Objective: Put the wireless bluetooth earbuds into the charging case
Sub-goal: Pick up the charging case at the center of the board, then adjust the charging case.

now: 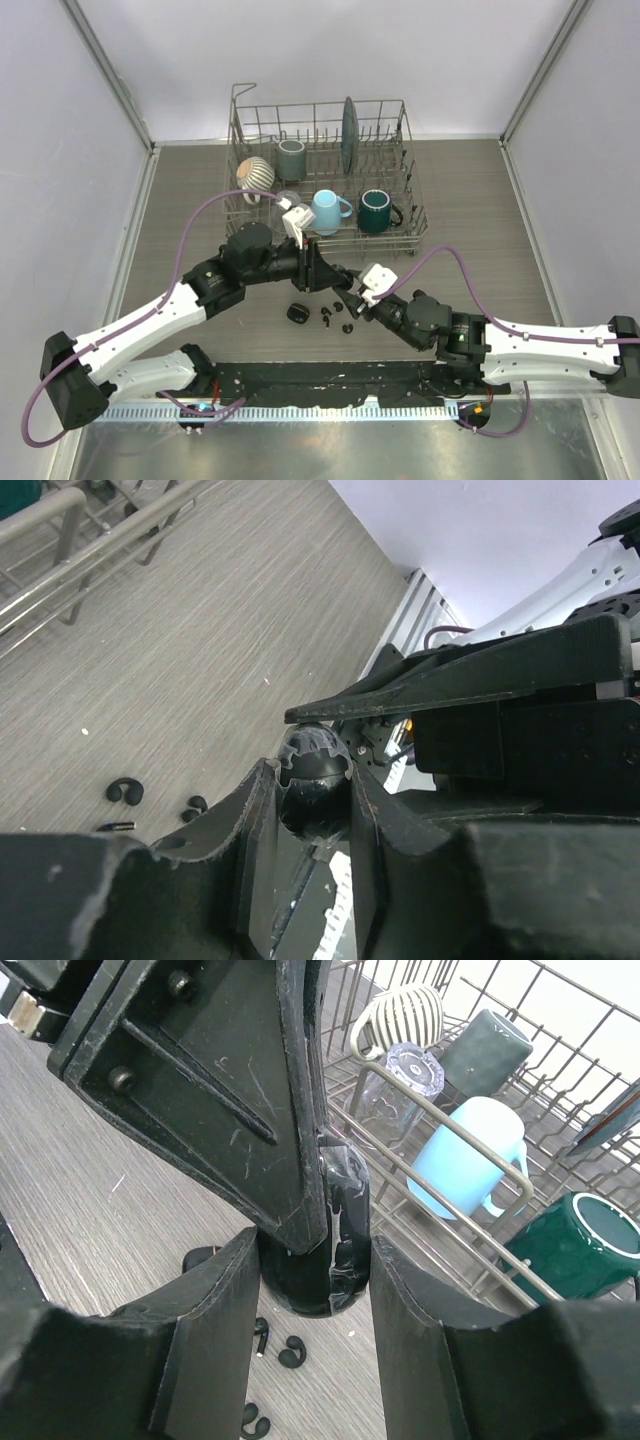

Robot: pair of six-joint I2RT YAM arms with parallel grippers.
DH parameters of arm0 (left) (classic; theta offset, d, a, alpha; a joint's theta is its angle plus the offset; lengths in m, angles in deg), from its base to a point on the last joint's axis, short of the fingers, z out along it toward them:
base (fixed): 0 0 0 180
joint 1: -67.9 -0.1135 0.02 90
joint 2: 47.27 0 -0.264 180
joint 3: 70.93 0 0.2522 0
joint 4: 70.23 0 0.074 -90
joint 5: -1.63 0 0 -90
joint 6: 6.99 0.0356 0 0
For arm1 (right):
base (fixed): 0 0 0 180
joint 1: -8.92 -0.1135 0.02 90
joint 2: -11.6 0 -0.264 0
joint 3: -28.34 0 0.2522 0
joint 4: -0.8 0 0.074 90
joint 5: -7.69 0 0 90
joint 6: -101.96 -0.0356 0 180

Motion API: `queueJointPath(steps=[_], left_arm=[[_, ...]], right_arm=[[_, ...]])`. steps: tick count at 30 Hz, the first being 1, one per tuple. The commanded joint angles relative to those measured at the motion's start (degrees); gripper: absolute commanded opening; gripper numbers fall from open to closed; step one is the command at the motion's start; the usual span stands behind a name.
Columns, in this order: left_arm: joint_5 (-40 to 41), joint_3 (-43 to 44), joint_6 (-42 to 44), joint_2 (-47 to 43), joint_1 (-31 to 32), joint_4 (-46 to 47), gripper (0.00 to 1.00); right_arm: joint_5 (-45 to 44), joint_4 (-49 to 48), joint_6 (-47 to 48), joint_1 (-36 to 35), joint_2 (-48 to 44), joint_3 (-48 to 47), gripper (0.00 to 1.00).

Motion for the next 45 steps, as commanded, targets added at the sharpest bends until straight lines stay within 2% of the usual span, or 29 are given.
queueJointPath(steps=[1,2,4,5,6,7,8,10,12,13,16,19,24,28,32,33,36,37,39,40,41,43,44,45], left_arm=[[0.1,1.5,0.6,0.3,-0.1,2.4,0.25],[0.1,1.5,0.7,0.3,-0.1,2.3,0.15],[0.2,1.6,0.8,0.3,0.0,1.9,0.07],[0.3,1.6,1.1,0.4,0.0,1.8,0.0],[0.3,1.6,1.1,0.3,-0.1,1.6,0.0],[1.3,1.5,1.2,0.3,0.0,1.5,0.0],[1.9,1.5,1.6,0.0,-0.1,1.2,0.0],[4.4,1.3,2.4,-0.8,0.0,-0.3,0.0],[10.0,0.8,4.8,-2.8,-0.1,-1.8,0.0],[11.5,0.1,6.0,-3.9,0.0,-2.0,0.0],[18.0,-2.4,9.6,-9.2,-0.1,-0.4,0.0],[19.9,-6.2,12.2,-15.0,-0.1,4.9,0.0],[16.4,-14.6,15.5,-21.4,-0.1,16.8,0.0],[12.7,-16.8,17.6,-21.8,-0.1,21.6,0.0],[12.0,-15.8,18.8,-19.7,-0.1,20.9,0.0],[12.1,-15.5,18.9,-19.7,0.0,20.7,0.0],[12.7,-15.8,19.0,-20.9,-0.1,20.8,0.0],[13.1,-15.9,19.0,-21.4,-0.1,20.7,0.0],[14.1,-16.2,19.6,-22.6,-0.1,20.5,0.0],[14.4,-16.3,19.7,-23.0,-0.1,20.3,0.0],[14.6,-16.4,20.0,-23.4,0.0,20.1,0.0],[14.8,-16.7,21.0,-24.1,-0.1,20.2,0.0],[14.4,-17.0,21.6,-24.3,0.0,21.6,0.0],[13.8,-18.2,22.0,-24.3,-0.1,22.8,0.0]], right_arm=[[-0.5,-4.5,-1.1,-0.2,-2.0,0.4,0.01],[-0.5,-4.8,-1.1,-0.3,-2.1,0.5,0.01],[-0.6,-4.9,-1.3,-0.2,-2.6,0.6,0.02],[-0.9,-5.1,-1.5,-0.2,-2.6,0.8,0.05],[-1.6,-5.2,-1.8,-0.2,-2.7,0.8,0.11],[-2.1,-5.3,-2.3,-0.2,-3.0,0.8,0.29],[-2.4,-5.2,-3.0,-0.2,-3.1,0.7,0.37],[-5.1,-3.6,-5.7,-0.2,-3.4,0.4,0.64],[-7.6,-1.6,-9.8,-0.2,-4.3,-0.6,0.72],[-10.8,2.3,-12.1,-0.2,-4.7,-1.2,0.79],[-15.8,12.5,-21.1,-0.1,-7.9,-4.2,0.91],[-18.1,16.4,-26.7,-0.1,-13.4,-4.4,0.96],[-12.4,17.4,-33.0,0.9,-18.8,-5.4,0.97],[-9.5,24.5,-38.0,1.5,-14.2,-11.0,0.97],[-4.5,29.3,-40.5,4.2,-6.7,-18.2,0.97],[-3.9,30.3,-42.1,7.3,-5.3,-19.3,0.97],[6.8,32.5,-43.4,16.2,-0.2,-22.4,0.98],[15.8,32.9,-44.2,24.3,1.0,-22.9,0.98],[25.5,32.1,-45.5,31.8,3.5,-23.6,0.98],[29.0,31.1,-47.1,38.0,4.1,-23.9,0.98],[36.4,30.0,-48.5,40.4,4.4,-23.4,0.98],[41.4,25.3,-54.1,46.1,5.0,-22.1,0.98],[48.1,22.8,-56.6,47.6,5.4,-20.0,0.98],[50.8,20.0,-59.6,48.5,5.8,-18.7,0.98]])
